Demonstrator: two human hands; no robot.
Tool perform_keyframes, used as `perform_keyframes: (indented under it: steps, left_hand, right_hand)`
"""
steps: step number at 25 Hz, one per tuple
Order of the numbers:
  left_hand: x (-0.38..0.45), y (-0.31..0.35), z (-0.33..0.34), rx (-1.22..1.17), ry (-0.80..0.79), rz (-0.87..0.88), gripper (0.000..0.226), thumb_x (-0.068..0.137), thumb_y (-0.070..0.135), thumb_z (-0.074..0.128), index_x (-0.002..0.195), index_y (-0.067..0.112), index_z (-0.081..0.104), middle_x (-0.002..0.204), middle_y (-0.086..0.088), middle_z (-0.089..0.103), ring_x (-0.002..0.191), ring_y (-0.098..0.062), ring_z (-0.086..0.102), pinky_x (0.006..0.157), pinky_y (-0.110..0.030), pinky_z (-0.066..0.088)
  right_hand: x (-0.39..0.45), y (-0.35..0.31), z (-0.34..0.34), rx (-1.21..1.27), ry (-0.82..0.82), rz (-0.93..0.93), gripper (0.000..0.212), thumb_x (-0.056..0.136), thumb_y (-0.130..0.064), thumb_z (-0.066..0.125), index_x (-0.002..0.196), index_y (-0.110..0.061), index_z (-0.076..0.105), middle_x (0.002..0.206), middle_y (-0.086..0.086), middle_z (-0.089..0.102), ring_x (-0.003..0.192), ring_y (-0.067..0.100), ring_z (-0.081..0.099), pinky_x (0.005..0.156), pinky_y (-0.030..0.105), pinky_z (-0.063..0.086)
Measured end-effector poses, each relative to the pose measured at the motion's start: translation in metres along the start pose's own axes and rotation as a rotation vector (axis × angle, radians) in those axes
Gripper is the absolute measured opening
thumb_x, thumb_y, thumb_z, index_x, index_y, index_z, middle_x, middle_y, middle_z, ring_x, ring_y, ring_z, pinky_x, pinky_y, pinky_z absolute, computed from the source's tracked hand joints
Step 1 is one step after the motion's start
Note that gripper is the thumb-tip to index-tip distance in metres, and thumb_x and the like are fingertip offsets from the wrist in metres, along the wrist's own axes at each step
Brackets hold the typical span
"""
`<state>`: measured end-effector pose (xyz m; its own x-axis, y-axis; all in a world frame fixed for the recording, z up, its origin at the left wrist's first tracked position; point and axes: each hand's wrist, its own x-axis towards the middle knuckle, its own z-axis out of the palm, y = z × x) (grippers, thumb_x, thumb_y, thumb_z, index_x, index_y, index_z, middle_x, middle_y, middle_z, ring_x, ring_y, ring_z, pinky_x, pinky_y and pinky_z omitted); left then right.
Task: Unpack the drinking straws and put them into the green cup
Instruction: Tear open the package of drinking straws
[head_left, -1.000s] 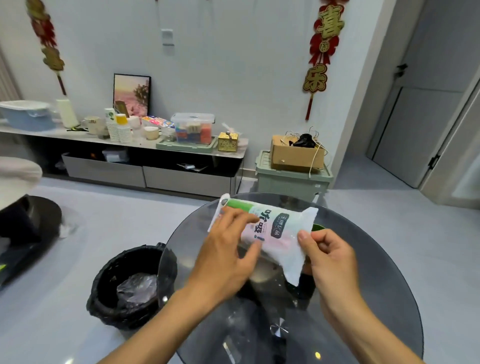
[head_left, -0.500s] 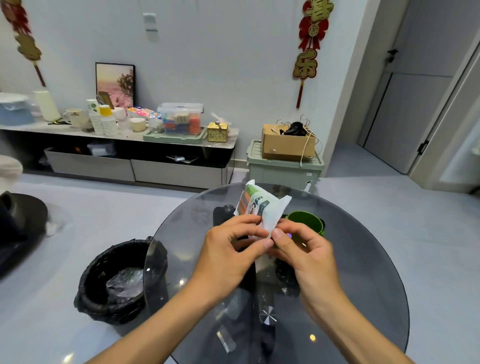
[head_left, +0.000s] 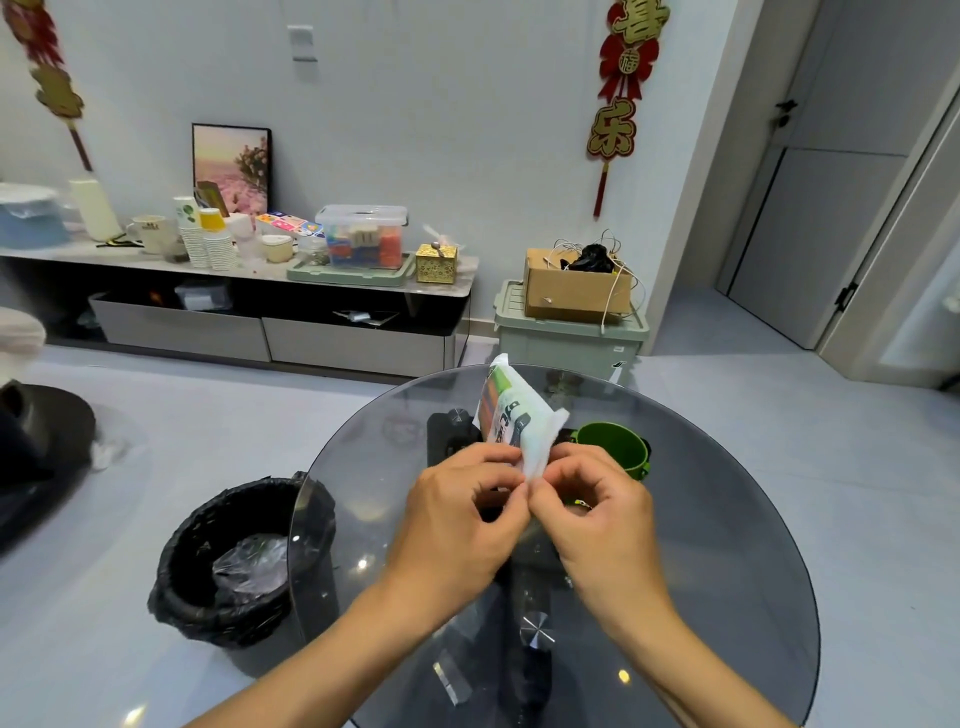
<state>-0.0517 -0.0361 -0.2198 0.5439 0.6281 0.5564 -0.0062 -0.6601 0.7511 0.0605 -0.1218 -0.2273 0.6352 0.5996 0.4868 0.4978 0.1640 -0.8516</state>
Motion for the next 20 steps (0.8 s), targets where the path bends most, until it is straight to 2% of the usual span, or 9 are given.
perform_keyframes:
  steps: [3,5,7,10,13,15,17,19,20]
  left_hand:
    - [0.000,0.001,0.001,0.000,0.020,0.087,0.002,0.077,0.004,0.076,0.076,0.003,0.077,0.090,-0.002,0.073,0.078,-0.009,0.071,0.064,-0.024,0.060]
    - [0.002,0.002,0.003,-0.050,0.042,0.062,0.006,0.076,0.001,0.077,0.071,0.004,0.076,0.081,0.001,0.071,0.069,-0.007,0.068,0.058,-0.014,0.054]
    - [0.002,0.005,0.006,-0.050,0.072,0.036,0.009,0.074,-0.002,0.077,0.069,0.006,0.076,0.078,0.002,0.071,0.068,-0.008,0.067,0.058,-0.011,0.051]
    - [0.008,0.006,0.004,-0.044,0.140,-0.009,0.010,0.074,-0.005,0.076,0.069,0.004,0.077,0.079,-0.001,0.071,0.073,-0.010,0.068,0.063,-0.013,0.053]
    - [0.016,0.001,-0.008,0.042,0.203,0.078,0.008,0.077,-0.004,0.074,0.071,0.001,0.076,0.083,-0.003,0.071,0.071,-0.012,0.068,0.064,-0.026,0.059]
    - [0.014,0.001,-0.014,0.238,0.160,0.256,0.009,0.080,0.005,0.069,0.073,0.002,0.074,0.087,-0.002,0.071,0.071,-0.015,0.069,0.061,-0.033,0.058]
    - [0.012,0.004,-0.015,0.405,0.098,0.379,0.013,0.082,0.012,0.064,0.076,0.004,0.072,0.091,-0.001,0.072,0.071,-0.016,0.069,0.060,-0.030,0.057]
    - [0.012,0.008,-0.018,0.503,0.062,0.444,0.010,0.084,0.013,0.064,0.080,0.006,0.070,0.092,0.000,0.071,0.072,-0.014,0.066,0.060,-0.022,0.053]
    - [0.014,0.009,-0.020,0.540,0.051,0.464,0.008,0.085,0.013,0.063,0.082,0.007,0.068,0.092,0.000,0.070,0.071,-0.013,0.064,0.059,-0.021,0.051]
  right_hand:
    - [0.000,-0.001,0.003,-0.015,0.033,0.016,0.020,0.065,-0.013,0.068,0.053,-0.022,0.054,0.077,-0.013,0.060,0.068,0.005,0.059,0.055,0.011,0.043]
    - [0.001,-0.001,0.005,0.029,0.052,0.039,0.019,0.063,-0.012,0.066,0.052,-0.016,0.051,0.069,-0.011,0.058,0.062,0.005,0.053,0.056,0.017,0.042]
    - [0.002,0.000,0.006,0.116,0.070,0.127,0.019,0.062,-0.012,0.066,0.054,-0.009,0.050,0.063,-0.005,0.056,0.060,0.012,0.050,0.056,0.027,0.044]
    - [0.000,0.006,0.004,0.302,0.118,0.318,0.026,0.071,-0.003,0.067,0.051,-0.013,0.053,0.064,0.004,0.066,0.065,0.021,0.064,0.062,0.040,0.056]
    - [-0.003,0.008,0.004,0.372,0.142,0.411,0.034,0.078,-0.002,0.063,0.050,-0.019,0.053,0.064,0.001,0.068,0.067,0.021,0.075,0.053,0.030,0.058]
    - [-0.005,0.005,0.006,0.160,0.125,0.303,0.022,0.075,-0.023,0.068,0.061,-0.026,0.051,0.070,-0.004,0.068,0.064,0.016,0.072,0.052,0.026,0.055]
    - [-0.003,0.001,0.003,-0.219,0.130,0.009,0.026,0.076,-0.037,0.071,0.078,-0.033,0.045,0.079,-0.010,0.063,0.067,0.006,0.065,0.055,0.015,0.047]
    - [0.002,0.001,-0.002,-0.492,0.109,-0.302,0.023,0.082,-0.025,0.069,0.088,-0.027,0.047,0.093,-0.011,0.060,0.077,0.008,0.059,0.057,0.007,0.039]
    - [0.005,0.001,-0.006,-0.594,0.087,-0.395,0.017,0.083,-0.018,0.066,0.092,-0.022,0.053,0.107,-0.004,0.060,0.087,0.012,0.059,0.064,0.007,0.037]
